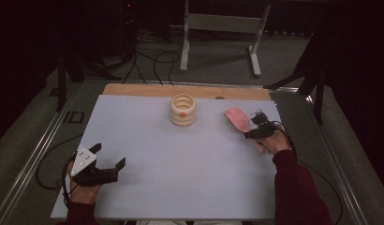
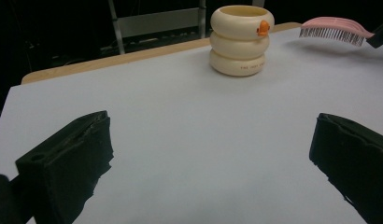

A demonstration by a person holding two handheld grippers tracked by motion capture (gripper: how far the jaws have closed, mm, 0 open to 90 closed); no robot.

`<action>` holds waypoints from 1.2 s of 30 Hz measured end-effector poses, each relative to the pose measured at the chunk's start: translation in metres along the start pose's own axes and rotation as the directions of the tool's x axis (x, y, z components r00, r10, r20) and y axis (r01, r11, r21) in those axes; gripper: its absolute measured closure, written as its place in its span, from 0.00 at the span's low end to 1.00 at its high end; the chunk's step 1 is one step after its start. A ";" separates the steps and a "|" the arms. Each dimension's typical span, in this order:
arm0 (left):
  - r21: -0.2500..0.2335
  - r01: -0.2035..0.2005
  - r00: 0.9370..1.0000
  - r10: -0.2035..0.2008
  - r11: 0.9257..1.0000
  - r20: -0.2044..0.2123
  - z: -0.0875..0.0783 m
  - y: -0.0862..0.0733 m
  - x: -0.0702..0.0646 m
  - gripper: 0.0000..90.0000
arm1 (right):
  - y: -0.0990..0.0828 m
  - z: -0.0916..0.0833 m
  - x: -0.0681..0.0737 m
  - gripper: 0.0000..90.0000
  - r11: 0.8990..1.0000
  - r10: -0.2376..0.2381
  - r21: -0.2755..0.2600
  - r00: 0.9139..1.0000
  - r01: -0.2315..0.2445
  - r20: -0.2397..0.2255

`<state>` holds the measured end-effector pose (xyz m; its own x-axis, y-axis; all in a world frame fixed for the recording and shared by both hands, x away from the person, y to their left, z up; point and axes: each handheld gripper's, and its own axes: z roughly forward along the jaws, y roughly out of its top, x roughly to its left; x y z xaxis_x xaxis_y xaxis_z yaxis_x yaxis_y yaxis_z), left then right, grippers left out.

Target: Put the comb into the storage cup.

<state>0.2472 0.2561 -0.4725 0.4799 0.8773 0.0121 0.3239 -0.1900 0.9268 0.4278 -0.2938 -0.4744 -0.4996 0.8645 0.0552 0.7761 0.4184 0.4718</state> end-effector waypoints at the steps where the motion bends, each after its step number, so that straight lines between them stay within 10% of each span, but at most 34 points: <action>1: 0.001 0.000 1.000 0.000 1.000 -0.001 0.000 0.000 0.000 0.00 | 0.000 -0.001 0.000 0.78 1.000 0.000 -0.004 1.000 0.000 -0.004; 36: 0.028 0.002 1.000 -0.002 1.000 -0.009 0.004 0.001 -0.002 0.00 | 0.008 -0.033 0.064 0.78 0.972 -0.134 -0.207 0.987 0.113 -0.091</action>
<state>0.2501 0.2525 -0.4729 0.4718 0.8816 0.0136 0.3477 -0.2002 0.9160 0.3890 -0.2447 -0.4380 -0.6323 0.7714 0.0711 0.6180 0.4470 0.6467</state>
